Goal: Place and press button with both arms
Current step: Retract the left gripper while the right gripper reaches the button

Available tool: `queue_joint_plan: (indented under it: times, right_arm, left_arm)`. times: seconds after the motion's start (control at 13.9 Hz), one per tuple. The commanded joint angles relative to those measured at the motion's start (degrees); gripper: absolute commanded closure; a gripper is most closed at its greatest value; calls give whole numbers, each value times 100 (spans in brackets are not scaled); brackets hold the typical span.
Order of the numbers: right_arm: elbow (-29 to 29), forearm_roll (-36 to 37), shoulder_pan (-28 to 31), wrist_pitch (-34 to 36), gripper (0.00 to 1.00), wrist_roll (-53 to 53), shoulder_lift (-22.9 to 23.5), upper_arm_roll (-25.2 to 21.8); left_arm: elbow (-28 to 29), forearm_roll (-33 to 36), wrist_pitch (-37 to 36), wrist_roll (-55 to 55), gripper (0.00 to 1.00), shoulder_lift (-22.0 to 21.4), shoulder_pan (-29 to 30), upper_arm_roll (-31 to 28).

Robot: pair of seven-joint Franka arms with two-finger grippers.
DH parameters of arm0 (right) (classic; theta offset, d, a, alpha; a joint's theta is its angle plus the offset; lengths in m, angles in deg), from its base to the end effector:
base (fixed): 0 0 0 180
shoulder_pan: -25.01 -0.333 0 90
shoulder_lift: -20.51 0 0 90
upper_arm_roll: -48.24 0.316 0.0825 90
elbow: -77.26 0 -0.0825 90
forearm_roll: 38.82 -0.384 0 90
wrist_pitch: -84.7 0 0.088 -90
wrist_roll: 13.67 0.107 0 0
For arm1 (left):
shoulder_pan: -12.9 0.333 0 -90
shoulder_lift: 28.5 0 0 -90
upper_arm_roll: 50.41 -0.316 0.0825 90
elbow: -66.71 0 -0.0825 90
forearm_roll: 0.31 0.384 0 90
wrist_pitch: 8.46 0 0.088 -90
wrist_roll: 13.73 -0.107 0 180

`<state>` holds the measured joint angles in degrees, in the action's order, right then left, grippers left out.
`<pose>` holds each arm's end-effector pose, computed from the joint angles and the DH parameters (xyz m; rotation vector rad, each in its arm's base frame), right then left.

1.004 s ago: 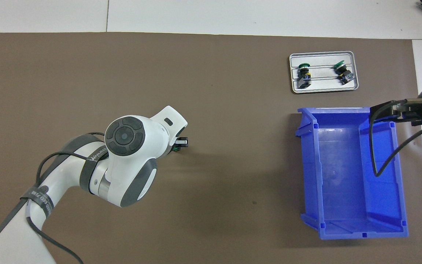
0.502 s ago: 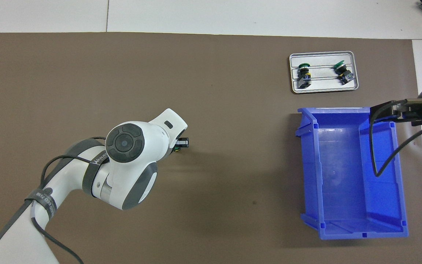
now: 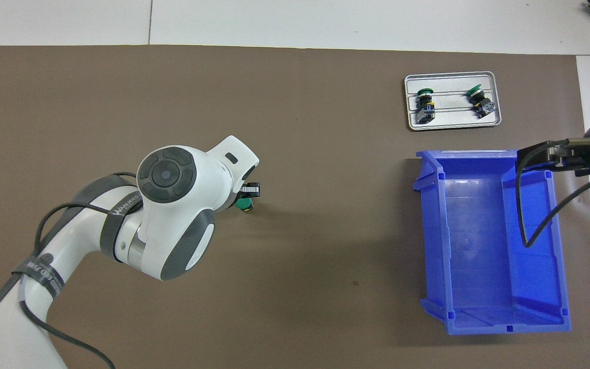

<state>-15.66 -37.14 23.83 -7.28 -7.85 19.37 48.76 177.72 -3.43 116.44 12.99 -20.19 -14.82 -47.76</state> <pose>0.5508 0.0133 0.6145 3.1104 -0.1104 0.0084 0.5175 -0.3046 0.4199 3.0468 -0.0517 0.0921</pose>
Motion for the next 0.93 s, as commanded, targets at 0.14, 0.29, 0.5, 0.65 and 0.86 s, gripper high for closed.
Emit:
queue_joint_plan:
  times: [0.14, 0.29, 0.5, 0.65, 0.86]
  right_arm:
    - [-165, -124, -92, -91, 0, -135, -97, 63]
    - [-305, -124, -268, -337, 0, 14, -106, 63]
    - [-507, -124, -620, -628, 1, 365, -141, 63]
    - [-605, -124, -988, -795, 1, 794, -123, 63]
    - [-579, -63, -1541, -1093, 1, 1472, 139, 63]
  left_arm:
    - [-1431, 277, -1799, -1210, 100, 74, 915, -28]
    - [-1784, 268, -2336, -2079, 100, 30, 1556, -28]
    - [-2031, 277, -2899, -2873, 100, -128, 2252, -45]
    - [-2040, 364, -3190, -2927, 91, -234, 2516, -54]
    - [-2049, 523, -3218, -2927, 46, -243, 2544, -37]
